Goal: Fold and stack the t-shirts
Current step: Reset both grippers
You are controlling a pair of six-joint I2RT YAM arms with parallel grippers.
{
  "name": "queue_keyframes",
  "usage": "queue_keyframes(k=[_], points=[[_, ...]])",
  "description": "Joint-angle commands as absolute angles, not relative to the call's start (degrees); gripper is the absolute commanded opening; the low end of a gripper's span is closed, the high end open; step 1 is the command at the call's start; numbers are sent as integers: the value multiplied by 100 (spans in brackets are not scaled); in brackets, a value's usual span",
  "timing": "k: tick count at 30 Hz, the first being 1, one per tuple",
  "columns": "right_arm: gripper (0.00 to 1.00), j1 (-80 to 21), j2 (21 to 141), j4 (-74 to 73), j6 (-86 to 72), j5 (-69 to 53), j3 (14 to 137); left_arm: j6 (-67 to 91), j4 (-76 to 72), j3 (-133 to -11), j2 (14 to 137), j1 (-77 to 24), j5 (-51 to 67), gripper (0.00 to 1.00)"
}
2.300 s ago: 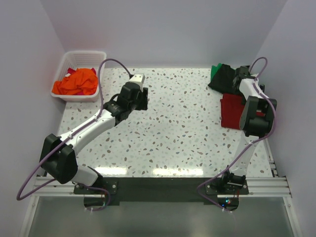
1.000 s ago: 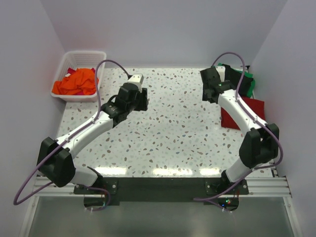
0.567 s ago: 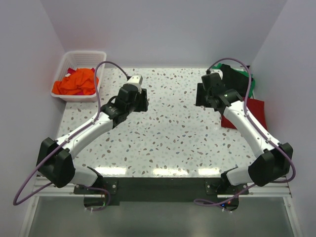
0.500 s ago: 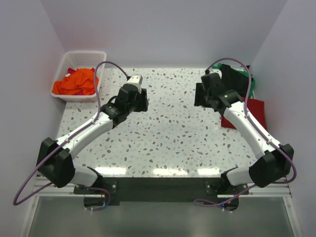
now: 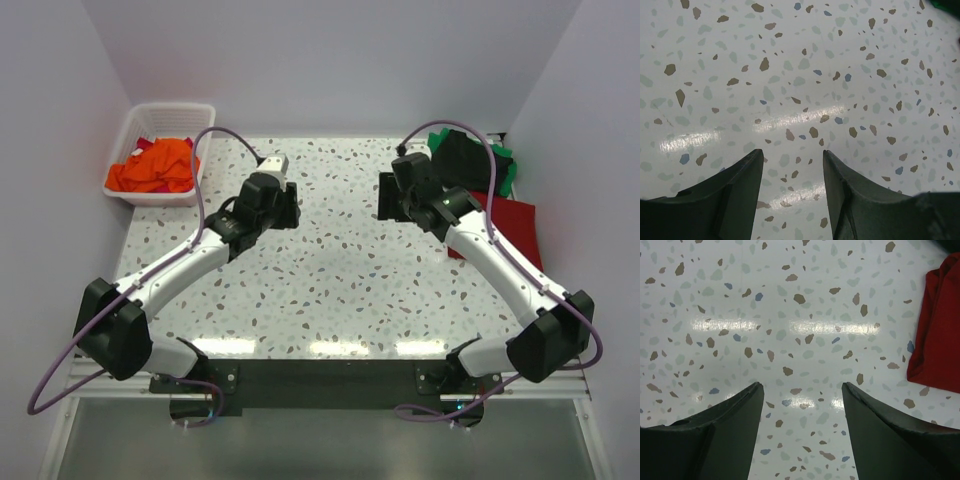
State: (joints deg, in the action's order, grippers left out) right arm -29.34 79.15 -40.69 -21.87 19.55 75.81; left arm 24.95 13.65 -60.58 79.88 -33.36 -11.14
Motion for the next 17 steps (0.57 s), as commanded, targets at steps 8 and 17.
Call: queue_keyframes(k=[8, 17], points=[[68, -3050, 8103, -3551, -2118, 1995, 7725, 2593, 940, -6012, 7954, -3287, -1292, 55], [68, -3129, 8271, -3437, -2021, 2013, 7805, 2549, 1002, -5985, 7866, -3287, -1380, 55]])
